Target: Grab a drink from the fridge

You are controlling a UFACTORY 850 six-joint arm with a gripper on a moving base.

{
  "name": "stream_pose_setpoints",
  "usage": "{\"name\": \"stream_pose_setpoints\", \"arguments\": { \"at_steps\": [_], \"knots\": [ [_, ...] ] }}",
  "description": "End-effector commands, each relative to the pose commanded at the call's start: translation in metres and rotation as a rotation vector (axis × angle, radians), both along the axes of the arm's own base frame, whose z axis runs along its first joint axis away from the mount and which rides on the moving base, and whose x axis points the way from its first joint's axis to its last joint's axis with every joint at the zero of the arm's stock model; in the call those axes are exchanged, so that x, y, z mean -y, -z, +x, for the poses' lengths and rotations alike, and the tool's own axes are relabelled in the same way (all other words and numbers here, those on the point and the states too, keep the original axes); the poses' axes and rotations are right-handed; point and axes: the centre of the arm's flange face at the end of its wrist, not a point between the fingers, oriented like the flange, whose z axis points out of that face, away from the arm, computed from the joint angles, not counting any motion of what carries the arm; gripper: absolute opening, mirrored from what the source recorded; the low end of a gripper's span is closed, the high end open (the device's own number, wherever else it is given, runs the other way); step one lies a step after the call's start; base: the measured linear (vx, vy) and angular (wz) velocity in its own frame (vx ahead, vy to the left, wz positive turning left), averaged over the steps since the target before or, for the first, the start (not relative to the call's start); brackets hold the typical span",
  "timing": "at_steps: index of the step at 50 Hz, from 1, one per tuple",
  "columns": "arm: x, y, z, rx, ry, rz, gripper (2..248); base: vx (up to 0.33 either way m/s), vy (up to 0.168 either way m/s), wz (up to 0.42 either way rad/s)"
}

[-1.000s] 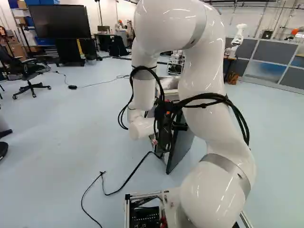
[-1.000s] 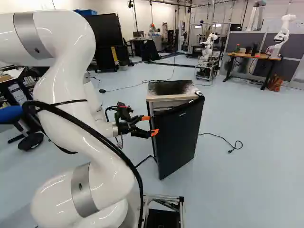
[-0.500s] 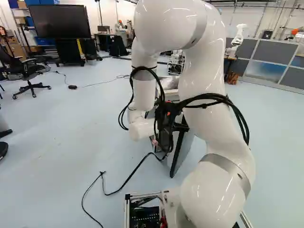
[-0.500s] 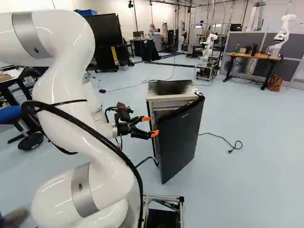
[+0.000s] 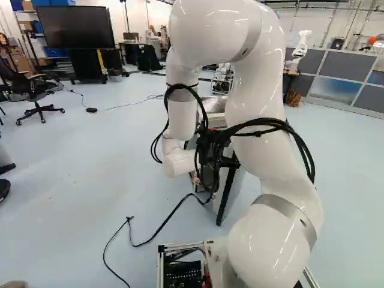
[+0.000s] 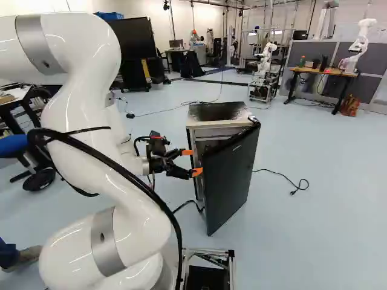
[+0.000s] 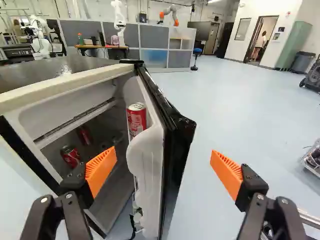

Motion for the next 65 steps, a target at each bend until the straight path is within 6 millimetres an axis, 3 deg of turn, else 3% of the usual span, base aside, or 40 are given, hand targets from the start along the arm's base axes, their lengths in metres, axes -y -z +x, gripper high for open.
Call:
{"name": "stream_pose_setpoints", "arguments": {
  "at_steps": [28,40,49,65],
  "knots": [
    [0.005,-0.002,-0.002,0.008,0.067,-0.01,247,0.0,0.0,0.0],
    [0.01,-0.017,-0.004,0.043,0.081,-0.001,247,0.0,0.0,0.0],
    [0.016,-0.03,-0.008,0.068,0.093,0.008,247,0.0,0.0,0.0],
    [0.039,-0.033,-0.002,0.079,0.167,0.011,247,0.0,0.0,0.0]
  ]
}}
